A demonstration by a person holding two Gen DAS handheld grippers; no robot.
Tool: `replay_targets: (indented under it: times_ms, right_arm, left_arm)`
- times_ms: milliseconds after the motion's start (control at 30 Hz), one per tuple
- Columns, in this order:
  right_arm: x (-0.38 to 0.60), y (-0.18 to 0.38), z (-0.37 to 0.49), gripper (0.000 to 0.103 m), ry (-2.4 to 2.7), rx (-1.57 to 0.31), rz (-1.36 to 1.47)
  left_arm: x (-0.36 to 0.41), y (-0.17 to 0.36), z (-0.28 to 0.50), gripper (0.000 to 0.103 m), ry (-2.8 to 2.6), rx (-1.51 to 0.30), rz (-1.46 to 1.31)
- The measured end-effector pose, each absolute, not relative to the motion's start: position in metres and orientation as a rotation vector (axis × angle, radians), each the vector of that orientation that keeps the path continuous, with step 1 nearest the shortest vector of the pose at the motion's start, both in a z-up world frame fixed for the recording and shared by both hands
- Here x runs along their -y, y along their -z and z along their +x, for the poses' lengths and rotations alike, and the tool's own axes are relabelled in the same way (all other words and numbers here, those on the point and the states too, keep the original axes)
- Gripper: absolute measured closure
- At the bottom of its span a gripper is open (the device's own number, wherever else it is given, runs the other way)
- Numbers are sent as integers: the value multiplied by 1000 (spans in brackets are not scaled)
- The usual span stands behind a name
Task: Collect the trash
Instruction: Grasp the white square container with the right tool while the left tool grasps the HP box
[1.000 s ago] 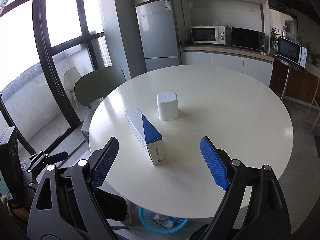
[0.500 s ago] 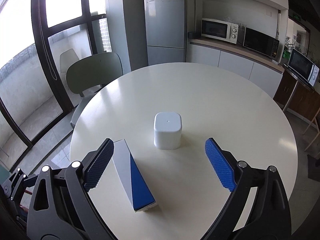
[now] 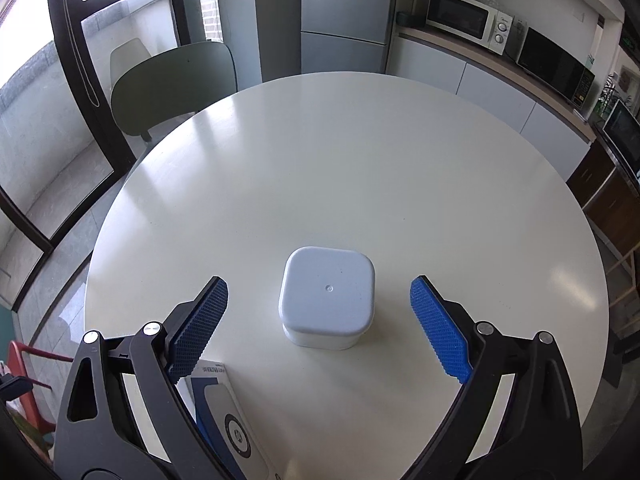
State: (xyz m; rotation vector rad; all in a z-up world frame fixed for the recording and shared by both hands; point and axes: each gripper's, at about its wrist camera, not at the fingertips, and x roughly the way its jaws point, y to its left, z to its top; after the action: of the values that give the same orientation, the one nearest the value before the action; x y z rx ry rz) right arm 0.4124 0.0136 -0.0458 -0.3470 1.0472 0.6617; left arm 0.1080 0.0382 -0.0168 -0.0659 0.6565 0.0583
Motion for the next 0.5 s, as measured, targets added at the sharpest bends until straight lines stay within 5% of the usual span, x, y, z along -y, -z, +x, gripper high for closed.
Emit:
replay_targets:
  times_ms: [267,433,500]
  right_arm:
    - [-26,80,431,17,-650,-1148,-390]
    - [-22,86,433,45,-656,-1179,-381]
    - [-16,85,434,48,-651,-1183,-366]
  left_arm:
    - [-44,18,119,16,-75,-685,-77]
    - [-47,17,130,17,-47,-725,-105]
    - [-48,16,136,16,-37,-735,-96]
